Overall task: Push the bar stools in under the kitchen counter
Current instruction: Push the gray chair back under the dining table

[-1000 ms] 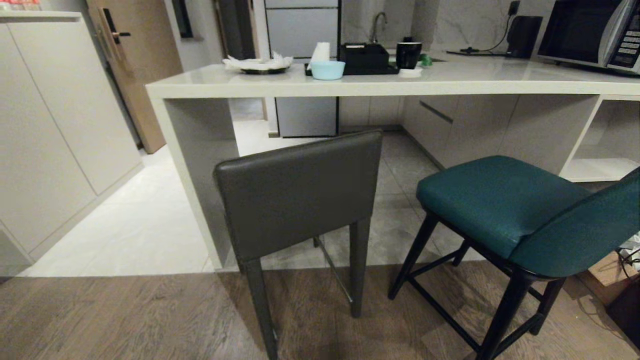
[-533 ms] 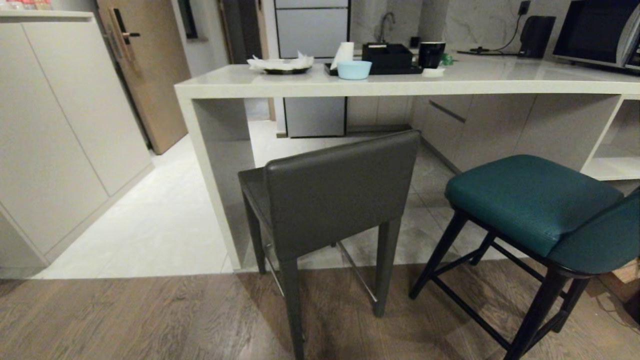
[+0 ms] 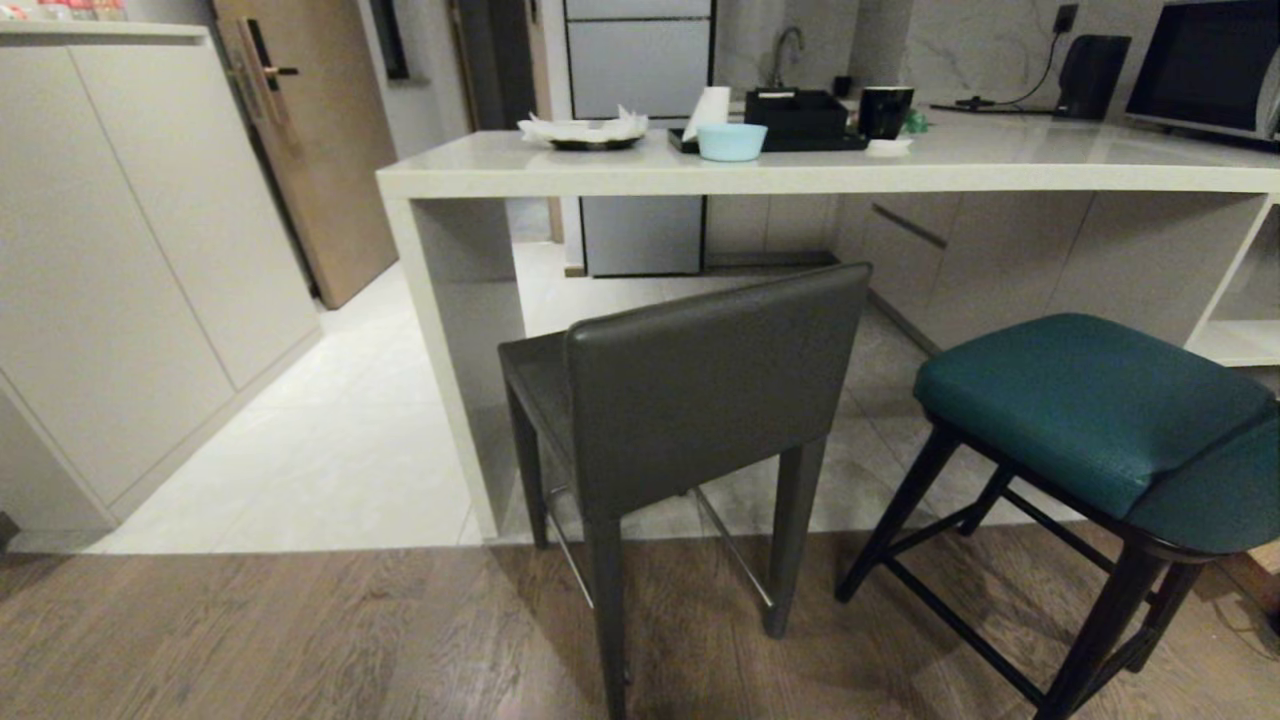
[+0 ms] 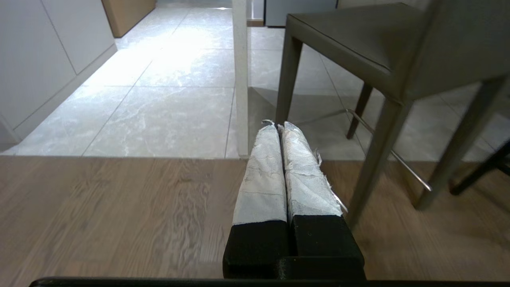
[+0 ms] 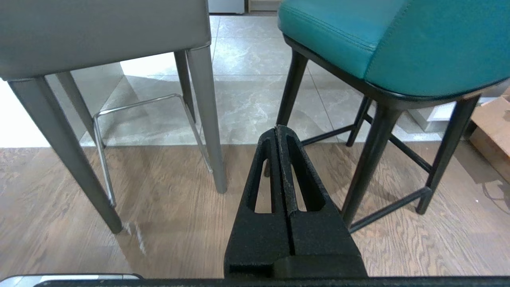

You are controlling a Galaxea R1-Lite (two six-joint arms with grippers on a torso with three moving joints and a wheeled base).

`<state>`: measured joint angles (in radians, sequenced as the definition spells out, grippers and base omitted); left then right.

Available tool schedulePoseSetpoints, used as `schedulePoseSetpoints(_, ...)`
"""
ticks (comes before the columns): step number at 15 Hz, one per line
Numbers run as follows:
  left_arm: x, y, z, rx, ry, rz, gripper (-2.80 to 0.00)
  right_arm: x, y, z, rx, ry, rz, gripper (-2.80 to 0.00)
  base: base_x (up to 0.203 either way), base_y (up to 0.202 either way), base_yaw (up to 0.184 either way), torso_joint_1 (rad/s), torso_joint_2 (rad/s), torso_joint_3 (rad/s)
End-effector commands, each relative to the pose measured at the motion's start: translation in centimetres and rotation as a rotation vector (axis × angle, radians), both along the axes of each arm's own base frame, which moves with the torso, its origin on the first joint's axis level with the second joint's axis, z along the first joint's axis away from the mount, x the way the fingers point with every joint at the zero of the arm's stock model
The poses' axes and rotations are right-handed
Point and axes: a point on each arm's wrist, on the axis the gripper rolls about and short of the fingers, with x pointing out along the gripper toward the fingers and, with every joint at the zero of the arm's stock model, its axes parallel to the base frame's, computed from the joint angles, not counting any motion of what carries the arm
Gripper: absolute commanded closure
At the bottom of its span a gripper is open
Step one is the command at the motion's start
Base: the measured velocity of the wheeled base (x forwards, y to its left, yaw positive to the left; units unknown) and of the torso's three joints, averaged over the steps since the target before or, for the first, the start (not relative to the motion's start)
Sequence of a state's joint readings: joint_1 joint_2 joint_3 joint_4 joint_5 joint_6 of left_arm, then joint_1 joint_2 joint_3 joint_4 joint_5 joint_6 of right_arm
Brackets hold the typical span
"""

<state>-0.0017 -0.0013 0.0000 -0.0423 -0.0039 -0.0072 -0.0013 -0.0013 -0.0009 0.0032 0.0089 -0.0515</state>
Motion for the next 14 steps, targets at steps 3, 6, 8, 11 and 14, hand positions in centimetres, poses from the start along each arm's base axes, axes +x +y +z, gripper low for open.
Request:
schedulePoseSetpoints(3,0.15,0.0,-0.5,0.0,0.019,-0.001,0.0,0.01,0.0,-0.01,-0.001,0.001,0.0,0.0,0.19,0.0,0.0,0.003,0.0,0.0)
schedulePoseSetpoints(6,0.15,0.0,-0.5,0.0,0.019,0.001,0.0,0.01,0.0,-0.02,-0.001,0.001,0.001,0.0,0.193,0.0,0.003,0.005,0.0,0.004)
schedulePoseSetpoints(8,0.15,0.0,-0.5,0.0,0.019,-0.001,0.0,0.02,0.0,-0.02,-0.001,0.002,0.002,0.0,0.184,0.0,0.002,0.007,0.0,-0.002)
schedulePoseSetpoints(11,0.15,0.0,-0.5,0.0,0.019,0.0,0.0,0.0,0.0,0.01,-0.001,0.0,0.001,0.0,0.033,0.0,0.004,0.004,0.0,-0.001)
schedulePoseSetpoints(14,0.11,-0.01,-0.42,0.009,0.015,0.002,0.0,-0.03,0.02,0.05,-0.015,0.0,0.008,0.0,0.0,0.0,0.0,0.0,0.0,0.0)
